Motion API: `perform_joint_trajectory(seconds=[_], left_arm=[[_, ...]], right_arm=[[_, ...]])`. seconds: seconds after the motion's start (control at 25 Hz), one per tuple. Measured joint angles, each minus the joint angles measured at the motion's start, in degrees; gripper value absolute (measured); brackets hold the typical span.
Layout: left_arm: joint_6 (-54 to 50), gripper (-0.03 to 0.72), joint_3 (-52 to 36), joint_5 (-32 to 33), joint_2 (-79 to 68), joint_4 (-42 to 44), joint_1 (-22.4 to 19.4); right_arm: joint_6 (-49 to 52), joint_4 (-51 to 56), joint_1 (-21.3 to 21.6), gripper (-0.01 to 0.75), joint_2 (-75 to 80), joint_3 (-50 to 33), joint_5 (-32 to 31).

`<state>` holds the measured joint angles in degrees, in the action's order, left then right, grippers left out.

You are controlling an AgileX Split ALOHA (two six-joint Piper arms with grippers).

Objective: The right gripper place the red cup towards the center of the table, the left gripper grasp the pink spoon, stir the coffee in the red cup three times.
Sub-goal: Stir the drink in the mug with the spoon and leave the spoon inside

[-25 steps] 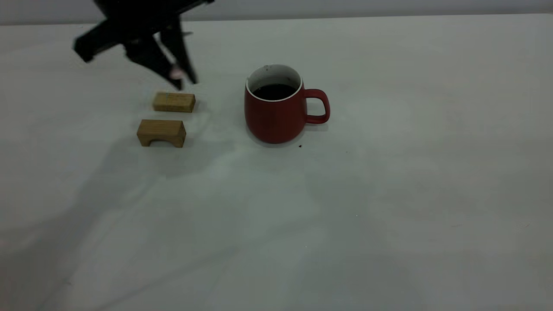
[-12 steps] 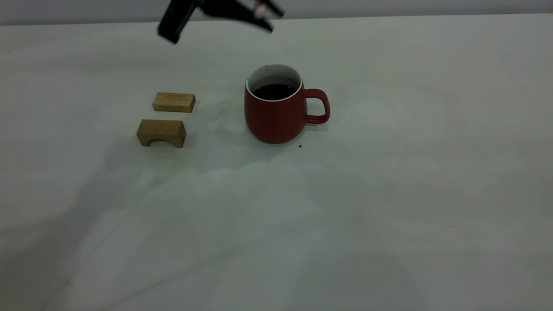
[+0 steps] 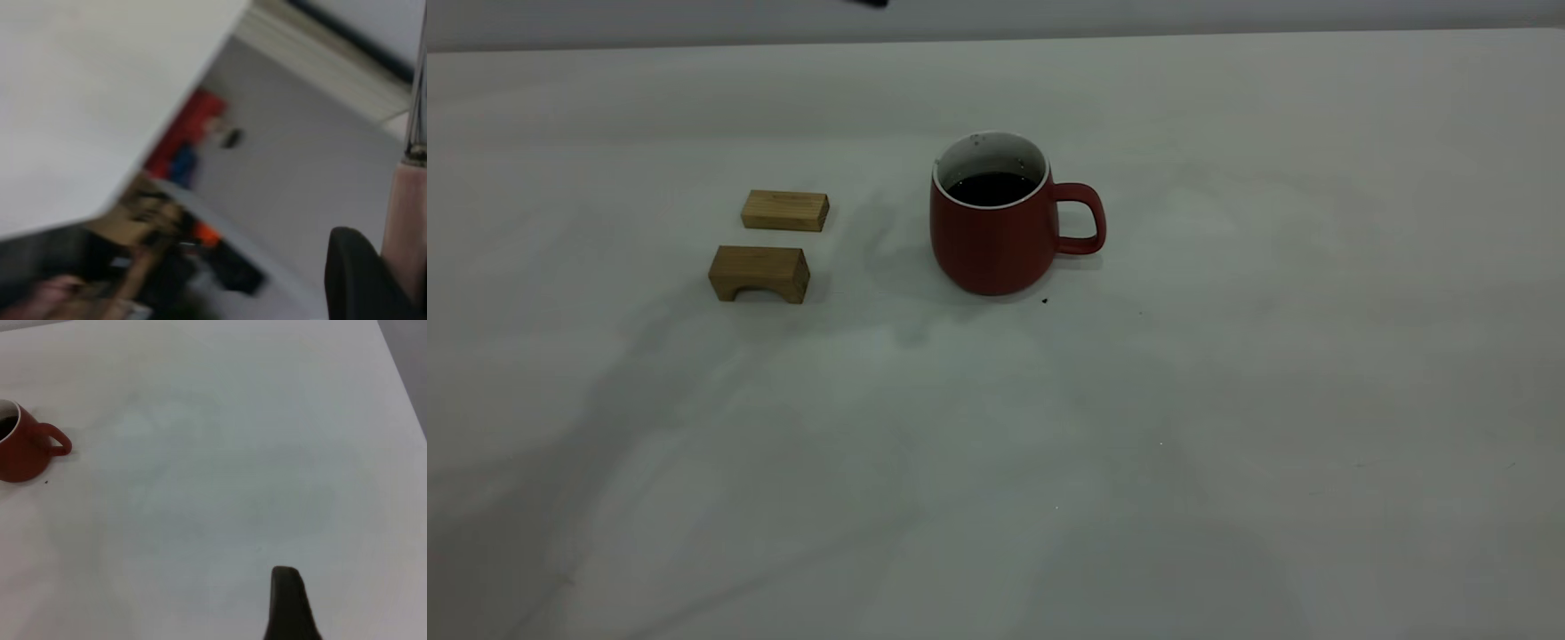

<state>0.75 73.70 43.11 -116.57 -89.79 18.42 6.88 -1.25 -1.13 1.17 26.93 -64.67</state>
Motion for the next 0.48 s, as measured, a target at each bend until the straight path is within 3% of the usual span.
perform_joint_trajectory(seconds=[0.48], left_arm=[[-16.3, 0.145, 0.0, -1.0, 0.0, -6.2, 0.0]], right_arm=[[0.0, 0.0, 0.0, 0.550, 0.0, 0.0, 0.0]])
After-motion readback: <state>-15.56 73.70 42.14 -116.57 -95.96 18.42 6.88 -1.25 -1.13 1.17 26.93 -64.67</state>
